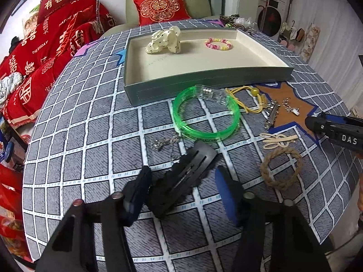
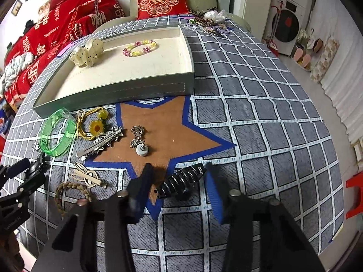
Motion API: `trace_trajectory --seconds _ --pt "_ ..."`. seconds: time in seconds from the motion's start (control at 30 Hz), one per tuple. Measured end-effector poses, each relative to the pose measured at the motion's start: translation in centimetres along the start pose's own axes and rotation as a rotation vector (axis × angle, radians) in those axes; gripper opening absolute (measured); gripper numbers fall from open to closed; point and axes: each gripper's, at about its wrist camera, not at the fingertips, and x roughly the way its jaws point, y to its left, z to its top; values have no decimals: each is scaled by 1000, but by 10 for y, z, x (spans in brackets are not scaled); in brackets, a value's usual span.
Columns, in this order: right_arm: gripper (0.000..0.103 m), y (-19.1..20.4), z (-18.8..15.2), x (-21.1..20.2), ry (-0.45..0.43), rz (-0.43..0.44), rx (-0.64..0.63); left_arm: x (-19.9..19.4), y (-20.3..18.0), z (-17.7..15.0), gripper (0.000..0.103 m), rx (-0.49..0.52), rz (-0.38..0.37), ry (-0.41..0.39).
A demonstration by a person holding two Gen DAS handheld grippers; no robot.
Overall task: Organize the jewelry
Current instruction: 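Grasp the black hair clip with the left gripper while the right gripper grasps the black claw clip, then place the hair clip and claw clip in the tray and open both grippers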
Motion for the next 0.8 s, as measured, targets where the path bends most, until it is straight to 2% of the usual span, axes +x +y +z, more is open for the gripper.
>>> trace_trajectory --seconds 0.07,0.13,0.17,0.47,0.8 --pt "25 1 -1 -1 -7 -14 -16 -1 -1 0 49 0 -8 -1" --pt "25 -1 -2 -2 -8 -5 -12 -2 -4 -1 48 7 2 -4" --pt "25 -2 -3 -3 -8 -2 -11 -3 -4 -2 43 6 4 -7" --pt "25 -8 -14 -12 4 70 23 -15 4 -9 43 -69 -11 -25" --pt "25 -14 -12 -34 -7 144 42 -55 4 4 43 -93 -14 -123"
